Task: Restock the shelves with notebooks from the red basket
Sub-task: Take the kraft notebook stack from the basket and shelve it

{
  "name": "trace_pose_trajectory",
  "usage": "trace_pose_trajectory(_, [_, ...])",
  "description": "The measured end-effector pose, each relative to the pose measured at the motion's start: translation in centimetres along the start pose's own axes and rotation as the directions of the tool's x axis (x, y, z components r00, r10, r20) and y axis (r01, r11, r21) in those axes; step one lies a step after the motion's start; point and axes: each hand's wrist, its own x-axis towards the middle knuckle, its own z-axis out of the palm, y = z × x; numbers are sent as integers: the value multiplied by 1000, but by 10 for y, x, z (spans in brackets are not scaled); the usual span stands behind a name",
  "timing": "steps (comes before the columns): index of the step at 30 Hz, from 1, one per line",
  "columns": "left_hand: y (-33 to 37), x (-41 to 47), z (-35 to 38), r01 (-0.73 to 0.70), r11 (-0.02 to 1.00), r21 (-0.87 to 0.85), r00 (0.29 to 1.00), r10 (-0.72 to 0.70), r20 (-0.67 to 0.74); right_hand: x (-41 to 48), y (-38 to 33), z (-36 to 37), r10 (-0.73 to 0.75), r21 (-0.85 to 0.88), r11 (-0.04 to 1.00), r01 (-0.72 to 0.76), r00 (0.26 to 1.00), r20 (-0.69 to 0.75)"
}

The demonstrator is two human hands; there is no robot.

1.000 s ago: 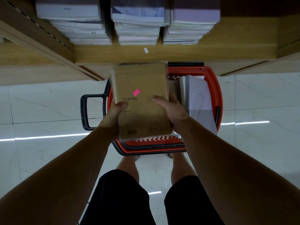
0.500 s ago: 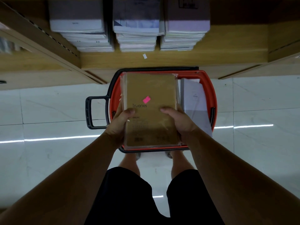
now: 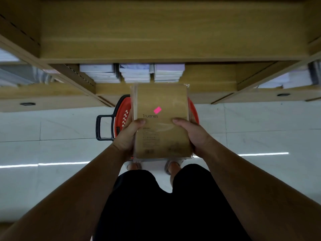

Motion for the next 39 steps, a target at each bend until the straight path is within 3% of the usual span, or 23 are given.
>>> trace_pose_trajectory(4, [11, -25, 37, -63, 997, 41, 998, 63, 11, -38, -22, -13, -69, 40, 997, 68, 997, 22])
trace_pose_trajectory(13, [24, -27, 103, -28, 990, 139, 999, 25, 22, -73, -38, -50, -173, 54, 983, 174, 985, -28])
trace_pose_trajectory(21, [-21, 13, 186, -39, 997, 62, 999, 38, 7, -58, -70, -151, -131, 21, 991, 131, 991, -3])
trace_pose_trajectory(27, [-82, 58, 289, -114, 988, -109, 982, 96, -160, -19, -122, -267, 6, -128, 992, 8, 994, 106])
trace_pose_trajectory(30, [-106, 73, 325, -163, 976, -145, 975, 136, -175, -9, -144, -303, 73, -199, 979, -46, 989, 130])
trace_pose_trajectory(39, [-117, 124, 335, -250, 951, -184, 948, 202, -245, 45, -155, -333, 142, -281, 953, -109, 985, 98])
